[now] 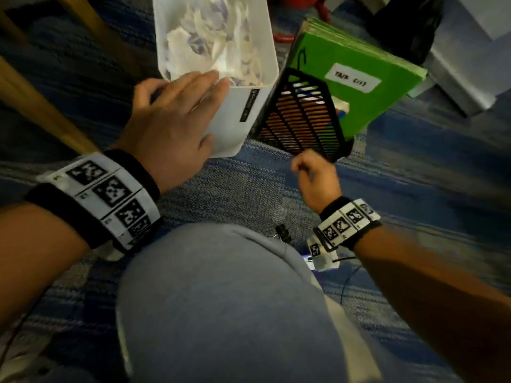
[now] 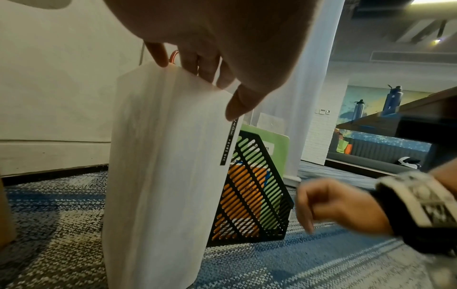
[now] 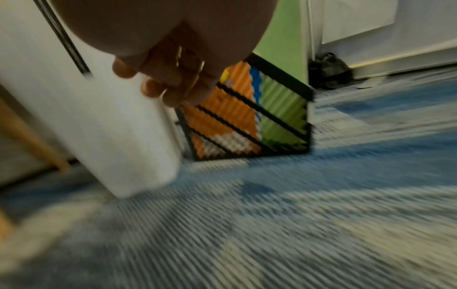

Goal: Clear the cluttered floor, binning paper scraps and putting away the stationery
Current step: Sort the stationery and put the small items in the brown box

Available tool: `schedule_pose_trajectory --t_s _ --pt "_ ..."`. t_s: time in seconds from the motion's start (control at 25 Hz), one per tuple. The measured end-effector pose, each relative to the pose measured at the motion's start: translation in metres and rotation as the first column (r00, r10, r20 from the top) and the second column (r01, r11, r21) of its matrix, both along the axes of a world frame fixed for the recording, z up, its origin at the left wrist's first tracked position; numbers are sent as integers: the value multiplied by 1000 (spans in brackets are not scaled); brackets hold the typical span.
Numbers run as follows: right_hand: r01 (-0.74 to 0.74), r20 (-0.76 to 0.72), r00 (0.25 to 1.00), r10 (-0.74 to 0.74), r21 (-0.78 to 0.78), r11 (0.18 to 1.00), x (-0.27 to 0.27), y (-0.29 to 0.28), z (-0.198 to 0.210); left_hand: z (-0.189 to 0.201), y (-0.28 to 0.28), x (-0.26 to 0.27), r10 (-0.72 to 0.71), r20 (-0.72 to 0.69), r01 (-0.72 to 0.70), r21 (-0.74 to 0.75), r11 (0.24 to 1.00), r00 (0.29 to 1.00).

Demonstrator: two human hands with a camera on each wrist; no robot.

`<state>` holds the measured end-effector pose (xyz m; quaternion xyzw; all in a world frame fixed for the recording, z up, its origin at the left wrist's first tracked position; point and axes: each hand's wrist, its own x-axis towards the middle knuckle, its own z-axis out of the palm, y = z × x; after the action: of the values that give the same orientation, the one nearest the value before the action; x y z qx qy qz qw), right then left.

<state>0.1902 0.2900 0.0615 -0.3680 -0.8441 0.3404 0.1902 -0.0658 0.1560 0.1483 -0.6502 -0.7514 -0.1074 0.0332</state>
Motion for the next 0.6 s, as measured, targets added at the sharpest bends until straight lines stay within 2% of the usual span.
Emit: schedule_pose_trajectory --t_s 0.08,0.12,0.16,0.24,0.28,0.32,0.4,0.48,0.56,0.6 --pt "-56 319 942 105 -159 986 36 -5 -45 0 -1 2 2 0 -2 7 1000 1000" --pt "-107 452 868 207 -235 966 53 -9 -62 1 -1 3 2 3 -2 14 1000 1000" --pt "-170 562 762 322 -306 937 70 -15 -76 2 -1 4 3 3 -3 17 1000 1000" --pt "-298 688 544 481 -378 877 99 -29 -98 4 1 5 -1 -1 1 11 1000 1000" --pt "-325 725 483 490 -371 870 106 -38 -106 5 0 5 -2 -5 2 3 1000 1000" --pt "-339 752 464 467 -337 879 109 -45 -112 6 0 5 -5 -6 5 -2 1000 1000" --pt "-356 781 463 419 -269 895 105 -54 -123 7 0 3 -29 9 29 -13 999 1000" --pt "-337 747 508 429 -286 897 88 -55 -129 8 1 1 -61 45 62 -29 998 997" --pt "-293 620 668 411 -288 912 68 -52 -126 10 2 -2 -76 69 79 -46 996 995" --pt "-242 555 757 345 -252 937 56 -50 -119 11 1 -2 -75 72 79 -50 996 995"
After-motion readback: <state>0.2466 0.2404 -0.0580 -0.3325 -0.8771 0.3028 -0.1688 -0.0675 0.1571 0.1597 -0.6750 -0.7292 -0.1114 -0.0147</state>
